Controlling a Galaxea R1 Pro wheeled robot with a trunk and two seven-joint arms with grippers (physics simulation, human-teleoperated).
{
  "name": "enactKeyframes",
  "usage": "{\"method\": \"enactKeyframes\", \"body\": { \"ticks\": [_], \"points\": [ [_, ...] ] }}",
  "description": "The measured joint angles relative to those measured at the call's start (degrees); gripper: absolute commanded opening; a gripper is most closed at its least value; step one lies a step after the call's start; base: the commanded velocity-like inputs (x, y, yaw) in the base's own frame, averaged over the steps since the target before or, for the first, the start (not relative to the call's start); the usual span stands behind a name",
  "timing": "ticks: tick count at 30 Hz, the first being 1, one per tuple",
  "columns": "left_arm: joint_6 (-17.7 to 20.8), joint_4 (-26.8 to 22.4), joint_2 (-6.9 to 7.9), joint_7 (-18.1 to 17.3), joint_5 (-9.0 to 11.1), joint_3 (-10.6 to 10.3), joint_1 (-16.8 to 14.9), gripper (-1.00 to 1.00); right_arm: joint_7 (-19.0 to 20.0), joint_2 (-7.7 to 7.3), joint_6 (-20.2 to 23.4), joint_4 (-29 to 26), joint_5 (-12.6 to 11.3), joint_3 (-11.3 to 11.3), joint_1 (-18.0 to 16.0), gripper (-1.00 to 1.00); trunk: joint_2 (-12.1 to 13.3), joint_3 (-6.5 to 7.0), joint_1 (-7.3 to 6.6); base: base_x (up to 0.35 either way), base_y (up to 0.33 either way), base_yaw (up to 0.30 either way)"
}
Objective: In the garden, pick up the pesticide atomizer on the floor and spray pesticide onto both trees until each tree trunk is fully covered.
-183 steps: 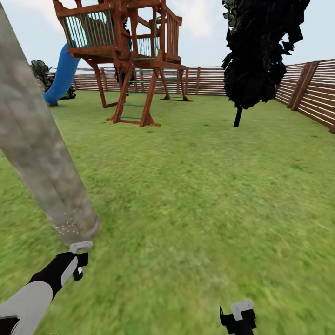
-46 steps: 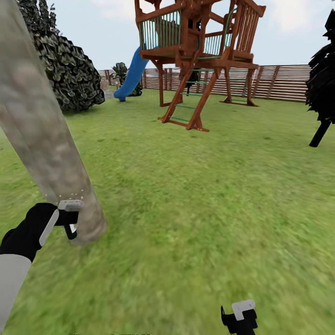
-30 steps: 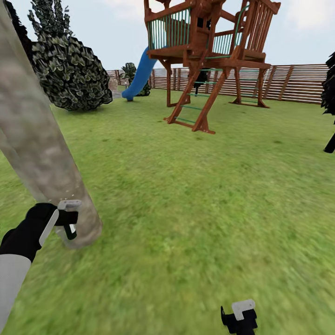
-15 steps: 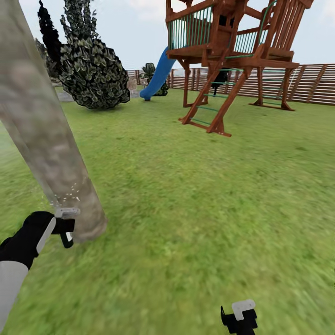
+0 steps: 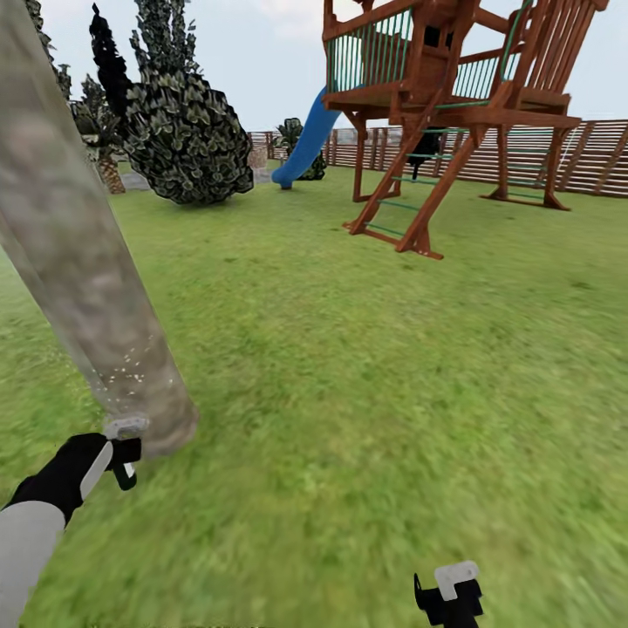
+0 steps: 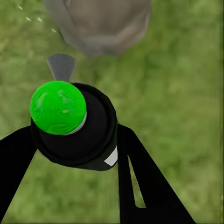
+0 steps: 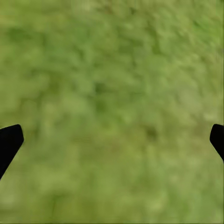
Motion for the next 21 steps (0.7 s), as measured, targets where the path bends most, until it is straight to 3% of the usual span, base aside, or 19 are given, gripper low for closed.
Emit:
{"method": "enactKeyframes", "body": {
  "ticks": [1,4,17,21],
  "points": [
    [-2.1,1.3,-0.54,0.1,-0.2,0.0,0.0,-1.0,0.0,0.0,0.0,0.0,0.0,0.0,0.0,1.0,0.0,0.0,0.0,0.0,0.0,0.27],
    [-3.9,2.3,-0.87,0.0,-0.4,0.0,0.0,-1.0,0.0,0.0,0.0,0.0,0.0,0.0,0.0,1.0,0.0,0.0,0.0,0.0,0.0,0.27],
    [-4.2,3.3,-0.61,0.1,-0.7,0.2,1.9,-1.0,0.0,0.0,0.0,0.0,-0.1,0.0,0.0,1.0,0.0,0.0,0.0,0.133,-0.211,0.037],
    [-4.2,3.3,-0.58,0.1,-0.7,0.3,1.9,-1.0,0.0,0.0,0.0,0.0,-0.1,0.0,0.0,1.0,0.0,0.0,0.0,0.163,-0.25,0.238]
  ]
}}
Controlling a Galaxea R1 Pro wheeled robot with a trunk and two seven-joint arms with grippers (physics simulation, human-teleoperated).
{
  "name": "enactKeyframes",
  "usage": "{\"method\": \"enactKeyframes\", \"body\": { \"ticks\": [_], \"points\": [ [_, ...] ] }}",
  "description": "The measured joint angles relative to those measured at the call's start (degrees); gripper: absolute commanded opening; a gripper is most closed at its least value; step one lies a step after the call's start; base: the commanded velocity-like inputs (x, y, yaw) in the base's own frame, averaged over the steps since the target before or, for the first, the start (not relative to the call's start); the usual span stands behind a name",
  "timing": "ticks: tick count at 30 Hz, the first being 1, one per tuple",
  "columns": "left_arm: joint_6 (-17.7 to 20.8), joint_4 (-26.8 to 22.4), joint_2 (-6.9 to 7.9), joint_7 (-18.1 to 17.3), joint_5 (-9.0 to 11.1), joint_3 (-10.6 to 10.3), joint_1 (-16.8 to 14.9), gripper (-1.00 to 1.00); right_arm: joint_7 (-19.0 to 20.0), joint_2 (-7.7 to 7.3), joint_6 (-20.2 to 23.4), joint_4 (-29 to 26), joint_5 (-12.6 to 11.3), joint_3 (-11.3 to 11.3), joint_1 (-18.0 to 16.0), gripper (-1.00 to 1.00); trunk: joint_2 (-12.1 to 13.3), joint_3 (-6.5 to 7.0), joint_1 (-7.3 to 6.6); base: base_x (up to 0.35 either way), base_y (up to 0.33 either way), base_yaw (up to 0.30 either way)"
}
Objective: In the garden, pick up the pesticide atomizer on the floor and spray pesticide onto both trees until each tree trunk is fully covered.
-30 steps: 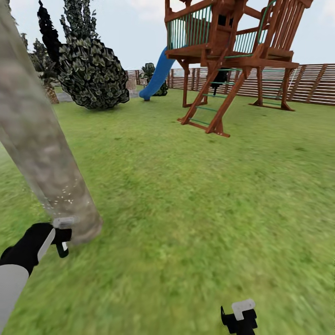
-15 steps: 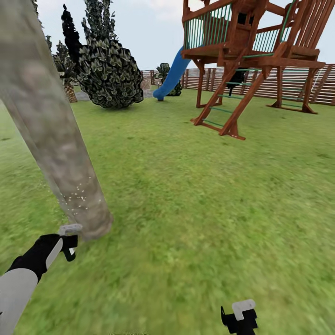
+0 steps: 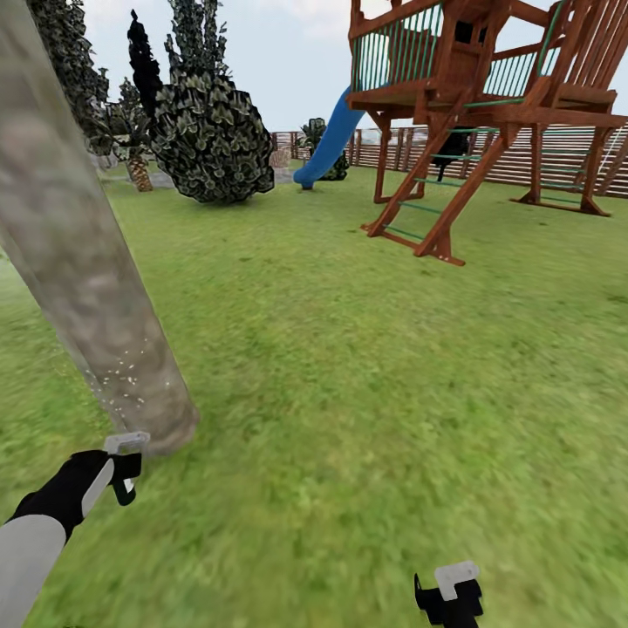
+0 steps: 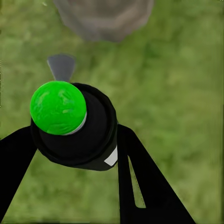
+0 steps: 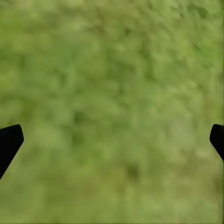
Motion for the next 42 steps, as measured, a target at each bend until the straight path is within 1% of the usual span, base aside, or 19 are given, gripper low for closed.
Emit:
{"method": "enactKeyframes", "body": {
  "ticks": [3,5,6,8,18,21,23,28,42],
  "points": [
    [0.0,0.0,0.08,0.5,-0.1,0.0,0.0,-1.0,0.0,0.0,0.0,0.0,0.0,0.0,0.0,1.0,0.0,0.0,0.0,0.162,-0.25,0.276],
    [0.0,0.0,0.06,2.7,-0.1,0.0,0.0,-1.0,0.0,0.0,0.0,0.0,0.0,0.0,0.0,1.0,0.0,0.0,0.0,0.164,-0.249,0.277],
    [0.0,0.0,-0.01,3.3,0.0,0.0,0.0,-1.0,0.0,0.0,0.0,0.0,0.0,0.0,0.0,1.0,0.0,0.0,0.0,0.184,-0.235,0.277],
    [0.0,0.0,-0.29,3.3,0.4,0.0,0.0,-1.0,0.0,0.0,0.0,0.0,0.0,0.0,0.0,1.0,0.0,0.0,0.0,0.205,-0.214,0.277],
    [0.0,0.1,-0.52,3.2,0.5,0.0,0.0,-1.0,0.0,0.0,0.0,0.0,0.0,0.1,0.0,1.0,0.0,0.0,0.0,0.227,-0.193,0.277],
    [-0.1,0.1,-1.1,3.2,0.5,0.0,0.0,-1.0,0.0,0.0,0.0,0.0,0.0,0.1,0.0,1.0,0.0,0.0,0.0,0.101,-0.246,0.233],
    [-0.8,0.1,-1.34,3.3,0.5,0.0,0.0,-1.0,0.0,0.0,0.0,0.0,0.0,0.1,0.0,1.0,0.0,0.0,0.0,0.01,-0.269,0.046],
    [-1.0,0.1,-1.55,3.3,0.5,0.0,0.0,-1.0,0.0,0.0,0.0,0.0,0.0,0.0,0.0,1.0,0.0,0.0,0.0,0.08,-0.271,0.005],
    [-1.1,0.1,-1.58,3.5,0.4,0.0,0.0,-1.0,0.0,0.0,0.0,0.0,0.0,0.1,0.0,1.0,0.0,0.0,0.0,0.177,-0.243,0.0]
  ]
}}
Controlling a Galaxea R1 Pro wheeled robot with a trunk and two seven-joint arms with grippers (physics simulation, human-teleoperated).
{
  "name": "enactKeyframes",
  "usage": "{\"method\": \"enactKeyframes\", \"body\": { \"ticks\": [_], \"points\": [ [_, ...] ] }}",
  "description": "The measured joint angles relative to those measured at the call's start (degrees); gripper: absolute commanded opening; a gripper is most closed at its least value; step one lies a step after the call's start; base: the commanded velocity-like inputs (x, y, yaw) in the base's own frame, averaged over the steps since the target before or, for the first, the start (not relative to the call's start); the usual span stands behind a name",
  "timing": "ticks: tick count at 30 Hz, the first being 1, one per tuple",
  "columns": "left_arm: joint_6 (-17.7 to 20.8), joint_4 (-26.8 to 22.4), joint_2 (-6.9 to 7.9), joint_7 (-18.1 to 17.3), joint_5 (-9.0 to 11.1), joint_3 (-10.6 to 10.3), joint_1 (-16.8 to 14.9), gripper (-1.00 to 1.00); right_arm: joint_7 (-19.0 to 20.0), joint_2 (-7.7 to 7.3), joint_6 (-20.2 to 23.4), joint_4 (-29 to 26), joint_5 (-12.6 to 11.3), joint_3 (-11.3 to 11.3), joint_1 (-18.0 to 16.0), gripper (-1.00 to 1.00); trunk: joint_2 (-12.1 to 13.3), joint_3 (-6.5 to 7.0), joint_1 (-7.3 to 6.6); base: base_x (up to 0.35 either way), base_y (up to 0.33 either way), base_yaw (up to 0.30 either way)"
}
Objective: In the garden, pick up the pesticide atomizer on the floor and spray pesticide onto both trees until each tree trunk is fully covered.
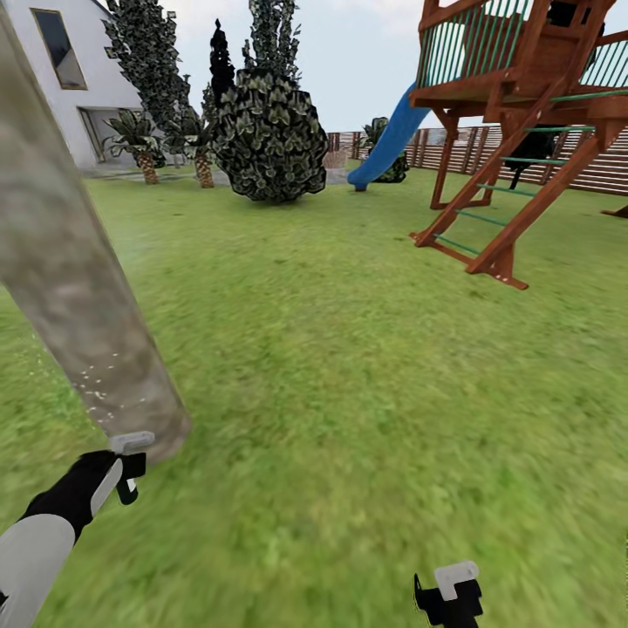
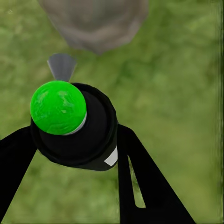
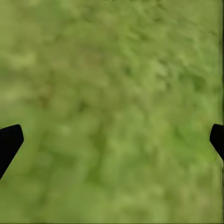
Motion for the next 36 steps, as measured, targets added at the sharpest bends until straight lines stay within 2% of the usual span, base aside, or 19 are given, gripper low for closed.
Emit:
{"method": "enactKeyframes", "body": {
  "ticks": [5,23,36],
  "points": [
    [0.0,0.0,-0.09,0.1,0.0,0.0,0.0,-1.0,0.0,0.07,0.0,0.0,0.0,0.0,0.0,1.0,0.0,0.0,0.0,0.18,-0.241,0.083],
    [0.0,0.0,-0.13,0.3,0.0,0.0,0.0,-1.0,0.0,0.09,0.0,0.0,0.1,0.0,0.0,1.0,0.0,0.0,0.0,0.176,-0.241,0.266],
    [-0.7,0.0,-0.09,0.4,0.0,0.1,0.0,-1.0,0.1,0.14,0.0,0.1,0.1,0.0,0.0,1.0,0.0,0.0,0.0,0.14,-0.244,0.036]
  ]
}}
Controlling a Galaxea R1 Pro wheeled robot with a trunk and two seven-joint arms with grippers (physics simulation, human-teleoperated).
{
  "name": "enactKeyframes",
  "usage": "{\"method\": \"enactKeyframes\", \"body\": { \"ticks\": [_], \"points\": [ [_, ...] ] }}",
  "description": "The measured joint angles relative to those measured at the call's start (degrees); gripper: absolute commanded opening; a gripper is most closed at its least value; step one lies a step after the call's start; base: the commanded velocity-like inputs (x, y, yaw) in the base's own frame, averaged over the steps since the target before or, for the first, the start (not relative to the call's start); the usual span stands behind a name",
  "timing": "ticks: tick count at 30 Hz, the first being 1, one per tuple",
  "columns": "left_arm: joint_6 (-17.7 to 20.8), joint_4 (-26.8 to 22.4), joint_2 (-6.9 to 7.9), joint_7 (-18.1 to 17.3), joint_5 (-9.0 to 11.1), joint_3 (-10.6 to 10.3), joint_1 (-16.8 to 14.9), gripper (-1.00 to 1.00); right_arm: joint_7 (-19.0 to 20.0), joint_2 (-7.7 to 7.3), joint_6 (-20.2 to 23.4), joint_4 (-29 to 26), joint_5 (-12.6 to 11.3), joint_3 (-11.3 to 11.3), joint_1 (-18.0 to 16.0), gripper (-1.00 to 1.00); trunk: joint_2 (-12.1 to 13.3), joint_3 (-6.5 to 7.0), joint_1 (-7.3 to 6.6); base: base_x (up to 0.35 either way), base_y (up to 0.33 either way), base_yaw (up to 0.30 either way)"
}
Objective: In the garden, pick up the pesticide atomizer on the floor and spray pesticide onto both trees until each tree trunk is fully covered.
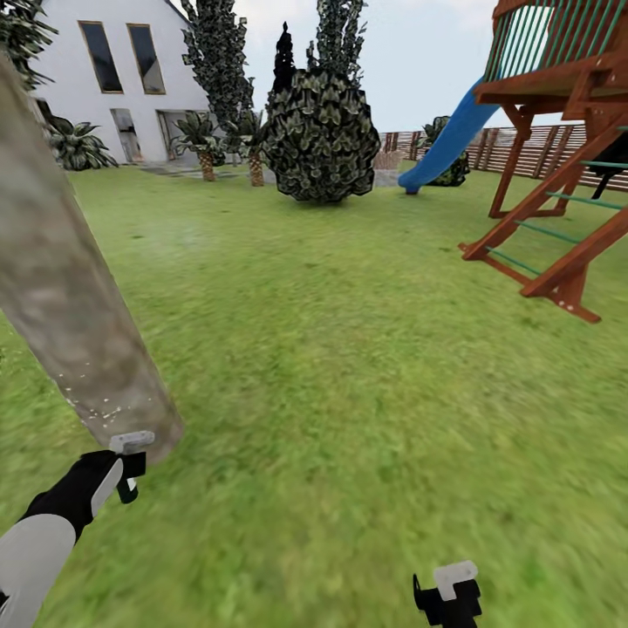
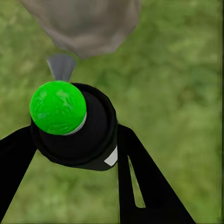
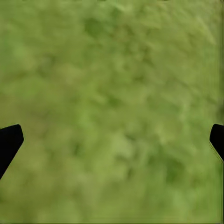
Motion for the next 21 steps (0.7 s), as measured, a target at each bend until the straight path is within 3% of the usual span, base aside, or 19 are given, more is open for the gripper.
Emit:
{"method": "enactKeyframes", "body": {
  "ticks": [21],
  "points": [
    [-0.1,0.0,0.0,0.0,0.0,0.0,0.0,-1.0,0.0,0.1,0.0,0.0,0.1,0.0,0.0,1.0,0.0,0.0,0.0,0.154,-0.242,0.273]
  ]
}}
